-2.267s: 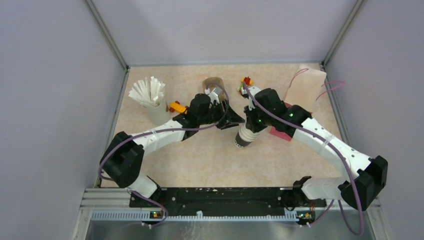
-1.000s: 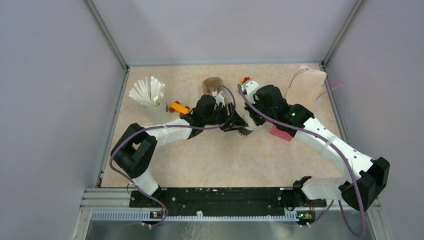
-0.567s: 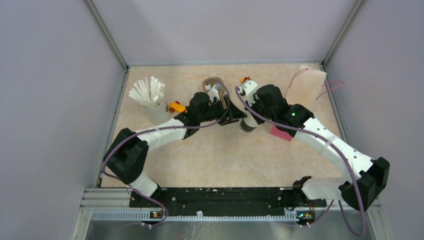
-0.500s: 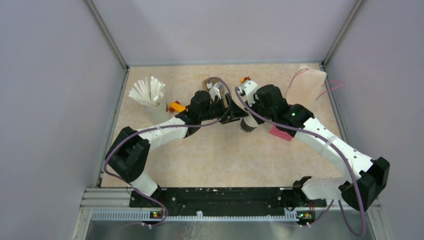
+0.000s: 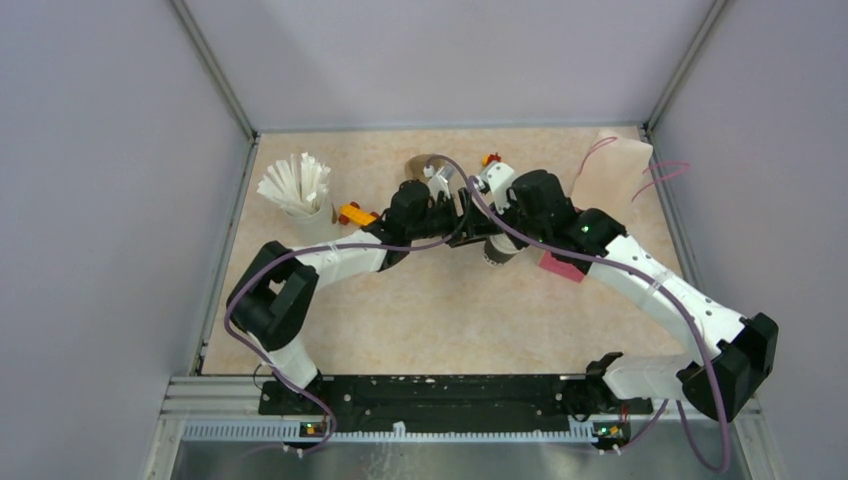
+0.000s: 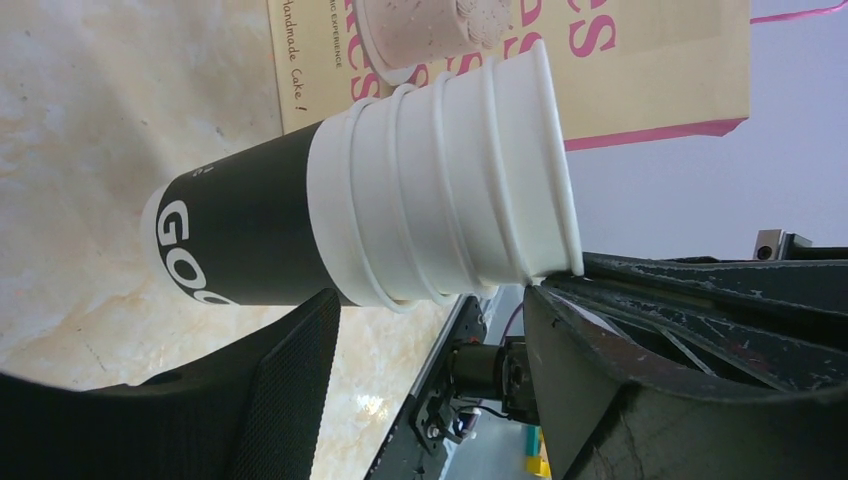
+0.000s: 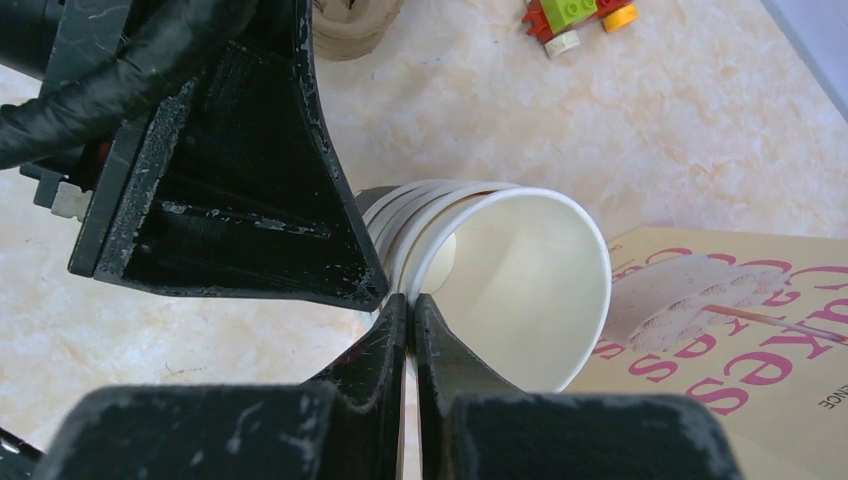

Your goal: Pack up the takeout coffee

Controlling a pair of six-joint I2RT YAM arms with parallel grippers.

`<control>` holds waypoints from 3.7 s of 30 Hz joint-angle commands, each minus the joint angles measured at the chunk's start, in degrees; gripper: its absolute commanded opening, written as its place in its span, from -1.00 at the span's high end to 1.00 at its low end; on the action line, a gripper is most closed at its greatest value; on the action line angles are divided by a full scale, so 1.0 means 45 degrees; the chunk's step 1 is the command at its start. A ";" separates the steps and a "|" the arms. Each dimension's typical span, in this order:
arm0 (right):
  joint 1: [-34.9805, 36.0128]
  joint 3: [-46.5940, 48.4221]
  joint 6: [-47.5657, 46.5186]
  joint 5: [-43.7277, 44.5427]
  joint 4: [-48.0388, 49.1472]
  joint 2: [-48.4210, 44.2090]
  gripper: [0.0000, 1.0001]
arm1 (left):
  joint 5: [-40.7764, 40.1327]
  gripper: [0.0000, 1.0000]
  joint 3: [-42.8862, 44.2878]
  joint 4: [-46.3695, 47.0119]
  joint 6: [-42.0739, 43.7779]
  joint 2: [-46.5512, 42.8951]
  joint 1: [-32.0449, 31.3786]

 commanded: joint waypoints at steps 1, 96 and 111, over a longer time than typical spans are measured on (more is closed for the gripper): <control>0.0094 -0.0020 -0.0085 -0.0043 0.0571 0.0007 1.00 | 0.0241 -0.45 0.0077 0.1579 -0.0148 0.0131 0.0084; 0.0094 -0.0492 -0.0269 0.1147 0.2380 -0.0139 1.00 | 0.0515 -0.38 0.0794 0.1631 -0.1962 0.1213 0.0354; 0.0094 -0.0590 0.0073 0.1080 0.2356 -0.0346 1.00 | -0.0317 -0.34 0.0802 0.0974 -0.1520 0.1477 -0.0050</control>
